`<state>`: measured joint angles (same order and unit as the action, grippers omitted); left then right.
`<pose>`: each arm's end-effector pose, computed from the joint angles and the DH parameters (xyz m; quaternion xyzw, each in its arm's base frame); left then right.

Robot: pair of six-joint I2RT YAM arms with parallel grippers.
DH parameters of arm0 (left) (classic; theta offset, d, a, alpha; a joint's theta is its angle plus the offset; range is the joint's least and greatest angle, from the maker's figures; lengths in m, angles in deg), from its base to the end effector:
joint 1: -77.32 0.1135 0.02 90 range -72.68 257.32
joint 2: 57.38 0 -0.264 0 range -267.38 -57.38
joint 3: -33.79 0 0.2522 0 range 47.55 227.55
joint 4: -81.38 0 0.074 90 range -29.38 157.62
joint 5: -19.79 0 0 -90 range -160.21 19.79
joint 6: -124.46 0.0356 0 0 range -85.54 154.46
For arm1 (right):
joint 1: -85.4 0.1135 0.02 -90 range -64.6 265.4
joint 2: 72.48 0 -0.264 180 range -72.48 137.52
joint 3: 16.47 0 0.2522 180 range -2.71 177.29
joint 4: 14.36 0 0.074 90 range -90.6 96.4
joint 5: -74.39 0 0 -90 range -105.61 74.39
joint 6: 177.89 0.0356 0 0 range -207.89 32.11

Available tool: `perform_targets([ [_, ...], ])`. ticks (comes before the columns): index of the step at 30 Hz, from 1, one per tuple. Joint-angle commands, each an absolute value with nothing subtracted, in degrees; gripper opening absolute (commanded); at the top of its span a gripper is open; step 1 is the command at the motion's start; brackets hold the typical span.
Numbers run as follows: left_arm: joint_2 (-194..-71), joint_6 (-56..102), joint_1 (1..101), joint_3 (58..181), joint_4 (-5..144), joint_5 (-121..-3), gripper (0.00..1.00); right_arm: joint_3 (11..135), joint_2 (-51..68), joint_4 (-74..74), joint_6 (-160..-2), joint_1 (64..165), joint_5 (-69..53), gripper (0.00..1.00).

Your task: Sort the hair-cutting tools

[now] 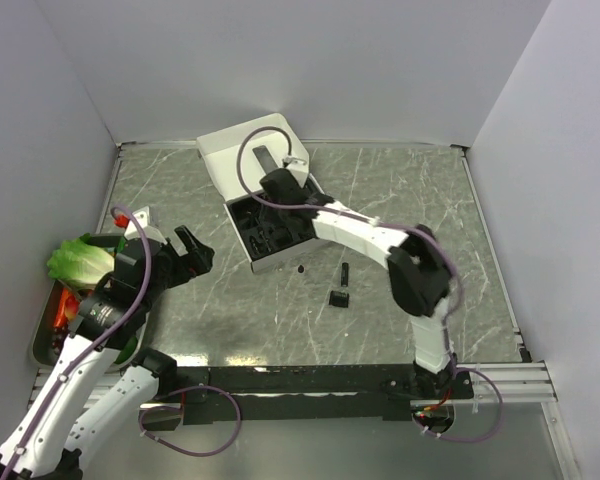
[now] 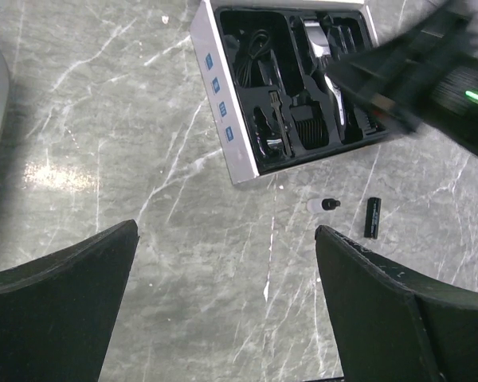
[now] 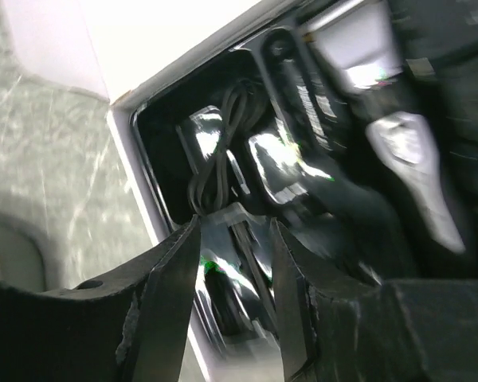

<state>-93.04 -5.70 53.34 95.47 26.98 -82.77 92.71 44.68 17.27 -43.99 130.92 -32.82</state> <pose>0.1199 -0.0449 0.3264 -0.1756 0.8373 -0.1907 0.4813 0.3393 0.3304 0.2445 0.0510 0.8955 0.1999 0.3944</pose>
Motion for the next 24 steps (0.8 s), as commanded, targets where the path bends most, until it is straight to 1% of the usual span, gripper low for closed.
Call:
perform_targets([
  [1,-92.01,-5.44,53.24,98.53,26.93,-84.54,0.99,85.29,30.19,20.31,-51.85,131.63,-39.42,0.5],
  [2,-91.92,-5.27,53.24,98.7,26.93,-84.8,1.0,83.88,27.13,21.36,-53.69,131.46,-40.56,0.51],
  [7,-91.4,-4.92,53.24,98.53,27.01,-85.16,0.99,74.66,19.9,31.73,-55.2,131.46,-44.34,0.52],
  [10,-90.96,-4.91,53.24,98.18,27.54,-84.37,0.99,67.45,14.2,33.06,-53.88,130.93,-45.23,0.52],
  [15,-90.96,-4.39,53.24,97.39,28.68,-80.86,0.99,57.96,10.58,32.01,-52.91,127.6,-43.47,0.51],
  [17,-90.87,-4.3,53.24,97.3,28.95,-80.59,0.99,56.1,9.61,30.43,-52.91,126.37,-41.37,0.51],
  [18,-90.78,-4.21,53.24,97.21,29.04,-80.58,0.97,54.53,9.35,29.9,-52.91,125.66,-40.23,0.51],
  [20,-90.87,-4.04,53.24,97.04,28.95,-80.58,0.97,53.11,8.99,28.93,-53.61,123.64,-37.41,0.51],
  [24,-90.7,-3.95,53.24,96.95,28.77,-80.5,0.97,54.07,9.17,32.53,-55.81,122.93,-38.46,0.52],
])
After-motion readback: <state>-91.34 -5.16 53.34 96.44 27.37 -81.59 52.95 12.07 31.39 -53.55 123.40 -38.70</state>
